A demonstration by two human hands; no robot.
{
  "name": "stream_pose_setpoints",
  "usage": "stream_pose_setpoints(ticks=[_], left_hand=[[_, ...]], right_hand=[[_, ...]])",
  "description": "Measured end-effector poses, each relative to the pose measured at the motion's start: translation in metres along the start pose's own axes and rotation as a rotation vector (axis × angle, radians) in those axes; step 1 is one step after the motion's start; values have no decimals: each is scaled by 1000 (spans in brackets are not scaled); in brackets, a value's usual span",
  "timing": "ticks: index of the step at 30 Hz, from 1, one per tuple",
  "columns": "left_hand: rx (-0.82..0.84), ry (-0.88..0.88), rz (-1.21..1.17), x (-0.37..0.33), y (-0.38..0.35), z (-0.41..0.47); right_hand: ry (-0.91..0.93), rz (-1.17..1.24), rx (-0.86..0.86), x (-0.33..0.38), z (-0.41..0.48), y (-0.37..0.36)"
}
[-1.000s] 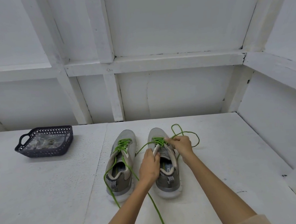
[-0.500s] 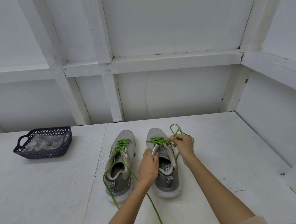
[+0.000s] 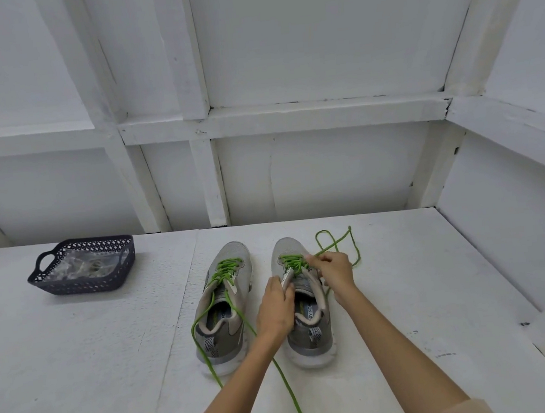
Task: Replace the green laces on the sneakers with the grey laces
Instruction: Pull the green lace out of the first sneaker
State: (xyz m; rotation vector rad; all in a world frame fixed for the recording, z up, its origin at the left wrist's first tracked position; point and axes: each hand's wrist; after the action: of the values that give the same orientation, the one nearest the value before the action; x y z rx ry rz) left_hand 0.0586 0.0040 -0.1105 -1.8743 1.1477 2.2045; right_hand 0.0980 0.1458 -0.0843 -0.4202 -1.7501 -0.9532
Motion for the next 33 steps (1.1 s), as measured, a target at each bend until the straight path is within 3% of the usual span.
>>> stream_pose_setpoints(ticks=[2,7,13,21,26,33], left_hand=[[-2,4,2,-1,0,-1],[32,-21,-22,-5,5,-3],[-149,-40,-131,-23,19,-1],[72,104,178,-44,40,45],[135,150,316,-58,46,54],[191,200,434,-73,41,58]], right_hand=[[24,-47,56,3,-2,1],[-132,230,-316,7,-2,5],[-209,101,40,0,-7,0],[29,6,94,3,-35,-16],[34,-51,229,1,-33,-14],[59,-89,283,-4,-34,-14]])
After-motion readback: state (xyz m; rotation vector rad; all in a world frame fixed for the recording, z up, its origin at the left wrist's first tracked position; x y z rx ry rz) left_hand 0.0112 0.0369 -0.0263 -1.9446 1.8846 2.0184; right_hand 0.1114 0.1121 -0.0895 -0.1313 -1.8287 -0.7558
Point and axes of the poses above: each hand's wrist, its own z-axis towards the middle knuckle, its own y-axis out of the back of the hand, x = y × z, and after that the axes turned 7 degrees about -z, right-handed
